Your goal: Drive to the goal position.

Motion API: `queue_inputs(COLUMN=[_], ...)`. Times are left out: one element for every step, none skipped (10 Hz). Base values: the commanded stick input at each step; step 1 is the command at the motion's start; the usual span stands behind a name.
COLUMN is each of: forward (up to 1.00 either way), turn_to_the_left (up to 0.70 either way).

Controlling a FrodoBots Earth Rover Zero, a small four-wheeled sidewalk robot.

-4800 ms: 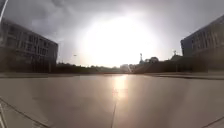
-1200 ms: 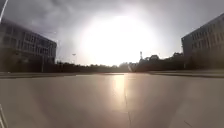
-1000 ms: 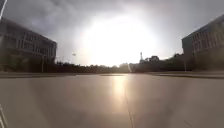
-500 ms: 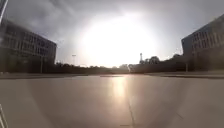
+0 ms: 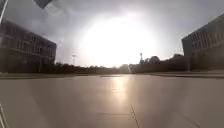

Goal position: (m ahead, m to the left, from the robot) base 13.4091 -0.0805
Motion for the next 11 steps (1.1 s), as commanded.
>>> queue_inputs(forward=[0.70, 0.70, 0.70, 0.70, 0.70, 0.70, 0.70, 0.70, 0.70, 0.70, 0.70], turn_to_the_left=[0.00, 0.00, 0.00, 0.00, 0.00, 0.00, 0.00, 0.00, 0.00, 0.00, 0.00])
